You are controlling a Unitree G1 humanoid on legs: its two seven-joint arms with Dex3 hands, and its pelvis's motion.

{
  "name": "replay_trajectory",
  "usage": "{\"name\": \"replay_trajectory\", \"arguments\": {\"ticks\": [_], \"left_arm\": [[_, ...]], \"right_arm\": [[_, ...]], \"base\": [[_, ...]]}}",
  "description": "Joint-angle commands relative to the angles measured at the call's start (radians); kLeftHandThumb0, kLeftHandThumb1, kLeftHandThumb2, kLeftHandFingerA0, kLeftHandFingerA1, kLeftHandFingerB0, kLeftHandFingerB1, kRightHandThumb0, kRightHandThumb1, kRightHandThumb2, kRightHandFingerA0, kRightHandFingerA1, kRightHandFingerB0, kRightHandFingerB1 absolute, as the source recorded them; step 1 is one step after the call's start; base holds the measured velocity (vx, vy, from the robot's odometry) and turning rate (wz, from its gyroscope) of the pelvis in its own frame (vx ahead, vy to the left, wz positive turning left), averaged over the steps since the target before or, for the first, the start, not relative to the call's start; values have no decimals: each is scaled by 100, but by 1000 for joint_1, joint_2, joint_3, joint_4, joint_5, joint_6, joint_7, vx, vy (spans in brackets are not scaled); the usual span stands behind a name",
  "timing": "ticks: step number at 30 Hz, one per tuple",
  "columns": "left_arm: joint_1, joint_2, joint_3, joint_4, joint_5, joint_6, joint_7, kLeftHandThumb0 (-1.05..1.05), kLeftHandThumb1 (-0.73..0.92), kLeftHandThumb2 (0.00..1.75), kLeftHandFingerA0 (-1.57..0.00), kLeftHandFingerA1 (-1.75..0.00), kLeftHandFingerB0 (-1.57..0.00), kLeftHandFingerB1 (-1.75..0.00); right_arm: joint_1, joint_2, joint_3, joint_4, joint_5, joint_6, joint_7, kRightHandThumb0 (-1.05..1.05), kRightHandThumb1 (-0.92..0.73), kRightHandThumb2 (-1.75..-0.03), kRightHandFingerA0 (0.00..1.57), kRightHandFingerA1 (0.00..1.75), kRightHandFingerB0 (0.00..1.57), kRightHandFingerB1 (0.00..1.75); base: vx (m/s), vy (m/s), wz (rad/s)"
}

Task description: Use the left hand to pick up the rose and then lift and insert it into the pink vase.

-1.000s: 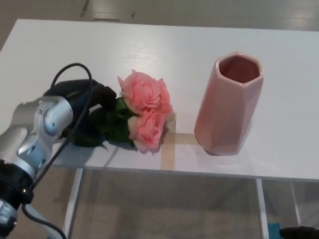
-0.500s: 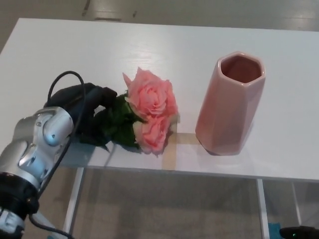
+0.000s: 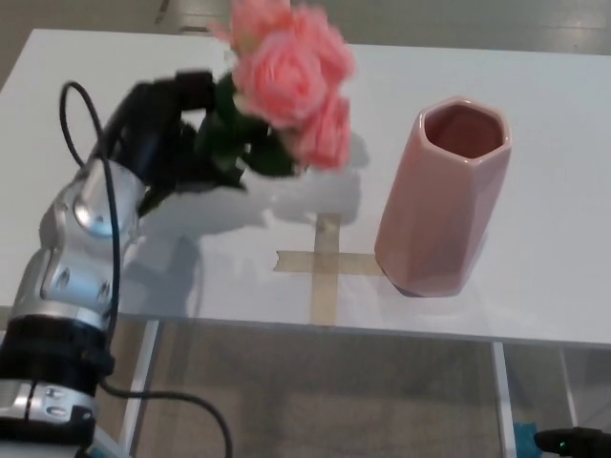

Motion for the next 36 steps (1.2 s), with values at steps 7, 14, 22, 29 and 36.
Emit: {"name": "replay_trajectory", "arguments": {"ticks": [7, 14, 22, 29, 36], "left_arm": [[-82, -4, 54, -161, -143, 108, -45, -16, 86, 67, -89, -129, -78, -96], [-149, -12, 82, -207, -228, 183, -94, -16, 86, 66, -92, -129, -79, -96], [-248, -50, 130, -224, -329, 290, -110, -18, 86, 67, -94, -132, -81, -93], [-323, -79, 127, -268, -374, 379, -105, -19, 85, 66, -98, -132, -83, -89], [-339, -125, 104, -347, -420, 447, -112, -19, 85, 66, -99, -130, -85, -85]], "right_arm": [[4, -11, 5, 6, 2, 9, 6, -36, -66, -59, 60, 41, 55, 39], [6, -12, 5, 6, 5, 16, 5, -36, -66, -59, 60, 41, 54, 39], [8, -12, 3, 11, 6, 13, 6, -36, -66, -59, 59, 41, 53, 38], [4, -15, 5, 11, 4, 12, 11, -36, -66, -59, 59, 41, 54, 39], [4, -16, 6, 11, 4, 11, 13, -36, -66, -59, 59, 41, 54, 39]], "base": [[0, 0, 0], [0, 0, 0], [0, 0, 0], [0, 0, 0], [0, 0, 0]]}}
